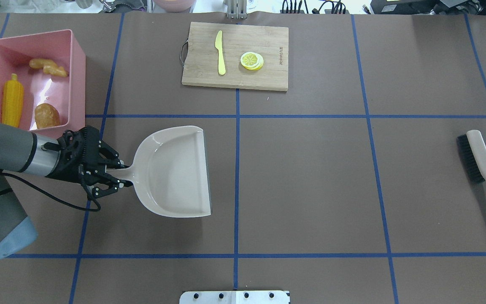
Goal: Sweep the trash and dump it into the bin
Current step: 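Bring the empty dustpan back and set it down on the table with the left gripper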
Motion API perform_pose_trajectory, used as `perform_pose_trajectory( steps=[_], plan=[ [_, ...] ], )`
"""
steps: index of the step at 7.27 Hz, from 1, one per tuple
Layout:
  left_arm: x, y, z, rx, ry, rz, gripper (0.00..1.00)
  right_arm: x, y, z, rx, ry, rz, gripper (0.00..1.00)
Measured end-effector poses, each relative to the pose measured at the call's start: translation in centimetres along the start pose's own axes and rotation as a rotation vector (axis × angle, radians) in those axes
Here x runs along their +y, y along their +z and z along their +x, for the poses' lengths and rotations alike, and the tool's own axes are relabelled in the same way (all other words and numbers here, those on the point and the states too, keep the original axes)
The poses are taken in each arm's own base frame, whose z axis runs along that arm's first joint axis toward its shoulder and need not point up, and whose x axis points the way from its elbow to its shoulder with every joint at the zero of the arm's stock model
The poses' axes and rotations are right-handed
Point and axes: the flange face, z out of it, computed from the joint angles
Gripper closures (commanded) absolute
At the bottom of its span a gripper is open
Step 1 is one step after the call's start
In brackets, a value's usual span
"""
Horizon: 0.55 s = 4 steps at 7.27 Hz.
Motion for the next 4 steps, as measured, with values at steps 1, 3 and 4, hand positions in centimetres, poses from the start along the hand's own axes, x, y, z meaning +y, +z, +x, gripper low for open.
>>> perform_pose_trajectory(
  steps=[1,3,4],
  plan=[
    [-0.3,1.6,0.2,0.021,0.006,-0.031,1.00,0.0,0.0,0.0,0.001,-0.001,0.000,0.00],
    [-1.5,3.2,-0.4,0.039,0.037,-0.068,1.00,0.0,0.0,0.0,0.001,-0.001,0.001,0.00],
    [-2.2,3.5,-0.6,0.045,0.047,-0.074,1.00,0.0,0.0,0.0,0.001,-0.001,0.001,0.00]
  ],
)
